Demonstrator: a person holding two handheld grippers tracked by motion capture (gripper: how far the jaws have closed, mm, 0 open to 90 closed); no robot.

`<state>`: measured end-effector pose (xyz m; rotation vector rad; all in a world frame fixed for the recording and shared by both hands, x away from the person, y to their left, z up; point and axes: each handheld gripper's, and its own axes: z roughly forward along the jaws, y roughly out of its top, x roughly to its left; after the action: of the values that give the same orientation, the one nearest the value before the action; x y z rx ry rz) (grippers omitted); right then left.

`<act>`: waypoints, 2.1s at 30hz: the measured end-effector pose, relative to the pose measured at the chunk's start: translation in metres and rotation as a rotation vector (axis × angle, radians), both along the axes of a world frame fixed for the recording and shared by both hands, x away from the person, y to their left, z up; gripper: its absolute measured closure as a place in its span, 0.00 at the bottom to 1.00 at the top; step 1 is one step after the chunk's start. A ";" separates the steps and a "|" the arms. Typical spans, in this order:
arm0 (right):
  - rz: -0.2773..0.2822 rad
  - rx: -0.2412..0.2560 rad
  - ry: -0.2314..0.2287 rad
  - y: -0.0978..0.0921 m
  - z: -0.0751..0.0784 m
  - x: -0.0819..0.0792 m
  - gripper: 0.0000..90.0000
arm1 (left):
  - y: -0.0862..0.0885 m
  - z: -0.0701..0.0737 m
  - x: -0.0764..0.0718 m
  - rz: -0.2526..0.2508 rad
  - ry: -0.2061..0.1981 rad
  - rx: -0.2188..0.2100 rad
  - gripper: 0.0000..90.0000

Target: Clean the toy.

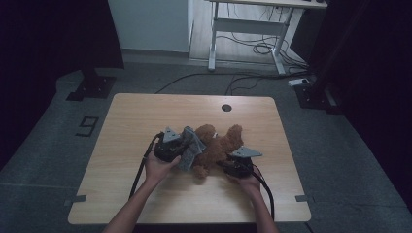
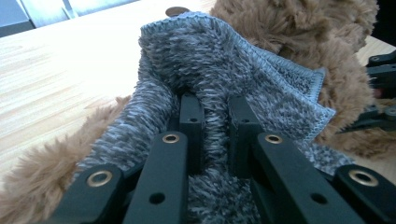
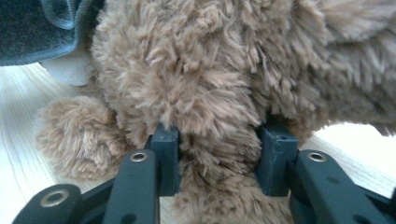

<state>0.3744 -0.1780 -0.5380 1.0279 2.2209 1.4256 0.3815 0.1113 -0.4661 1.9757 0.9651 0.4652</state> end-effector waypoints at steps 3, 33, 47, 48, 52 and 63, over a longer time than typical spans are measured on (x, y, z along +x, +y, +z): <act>0.004 0.000 0.006 0.000 -0.001 -0.001 0.68 | 0.003 0.004 -0.003 -0.004 0.019 -0.035 0.88; -0.017 0.037 0.014 -0.003 -0.006 0.001 0.73 | -0.043 0.018 0.002 0.001 -0.029 0.067 0.88; -0.006 0.045 0.000 -0.004 -0.008 -0.001 0.73 | 0.059 0.019 0.001 0.156 -0.013 0.021 0.87; -0.006 0.046 0.000 -0.004 -0.008 -0.001 0.73 | 0.064 0.018 0.002 0.167 -0.008 0.016 0.87; -0.007 0.049 0.001 -0.004 -0.008 0.000 0.73 | 0.071 0.018 0.003 0.182 0.009 -0.008 0.87; -0.009 0.055 0.006 -0.005 -0.008 0.000 0.73 | -0.022 0.050 -0.008 -0.040 -0.035 -0.054 0.88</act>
<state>0.3744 -0.1828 -0.5463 1.0601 2.1891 1.4897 0.3733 0.0897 -0.4161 1.9286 0.9050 0.4455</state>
